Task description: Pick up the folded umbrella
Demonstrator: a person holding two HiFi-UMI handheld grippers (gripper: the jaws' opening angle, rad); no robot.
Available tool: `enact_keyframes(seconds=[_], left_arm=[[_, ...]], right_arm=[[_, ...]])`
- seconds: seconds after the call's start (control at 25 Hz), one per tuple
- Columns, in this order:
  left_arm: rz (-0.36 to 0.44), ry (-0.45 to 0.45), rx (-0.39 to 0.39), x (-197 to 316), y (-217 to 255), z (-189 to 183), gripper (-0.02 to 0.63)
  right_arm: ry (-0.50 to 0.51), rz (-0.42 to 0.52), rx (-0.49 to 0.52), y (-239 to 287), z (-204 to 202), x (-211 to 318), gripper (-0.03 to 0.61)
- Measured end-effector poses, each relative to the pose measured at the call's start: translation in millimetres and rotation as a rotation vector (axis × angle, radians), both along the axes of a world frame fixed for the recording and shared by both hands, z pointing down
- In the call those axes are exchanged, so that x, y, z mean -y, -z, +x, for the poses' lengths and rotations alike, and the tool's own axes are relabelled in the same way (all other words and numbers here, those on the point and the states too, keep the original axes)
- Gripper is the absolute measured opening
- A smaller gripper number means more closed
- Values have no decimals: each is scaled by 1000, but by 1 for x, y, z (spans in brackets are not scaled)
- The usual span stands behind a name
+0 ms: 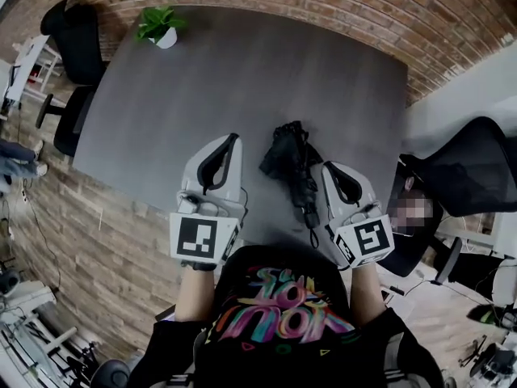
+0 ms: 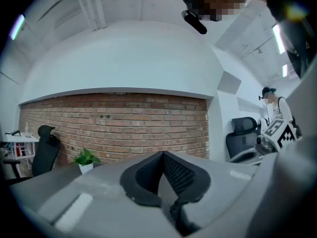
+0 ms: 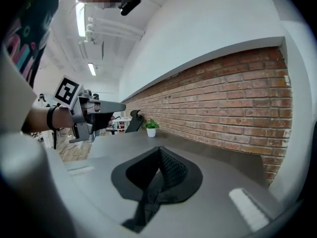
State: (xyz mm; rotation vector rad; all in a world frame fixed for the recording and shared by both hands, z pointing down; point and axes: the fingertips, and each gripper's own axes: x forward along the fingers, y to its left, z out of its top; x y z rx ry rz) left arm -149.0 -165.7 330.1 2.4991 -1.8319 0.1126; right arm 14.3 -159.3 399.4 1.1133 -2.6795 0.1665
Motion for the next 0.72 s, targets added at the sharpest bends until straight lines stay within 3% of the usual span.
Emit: enact_keyframes(seconds=[0.2,0.52,0.72], left_arm=[[3,-74,-8,12,-1,9,2],[-28,-130,-40,23,-5,21,2],[-44,-163,-48,25,-12,29,2]], right_arm=[[-72,-12,-33,-7,3,3,0],[-136,-112,-32,-32,7,7,2],[-143,-190,-40,-57,9,6,51]])
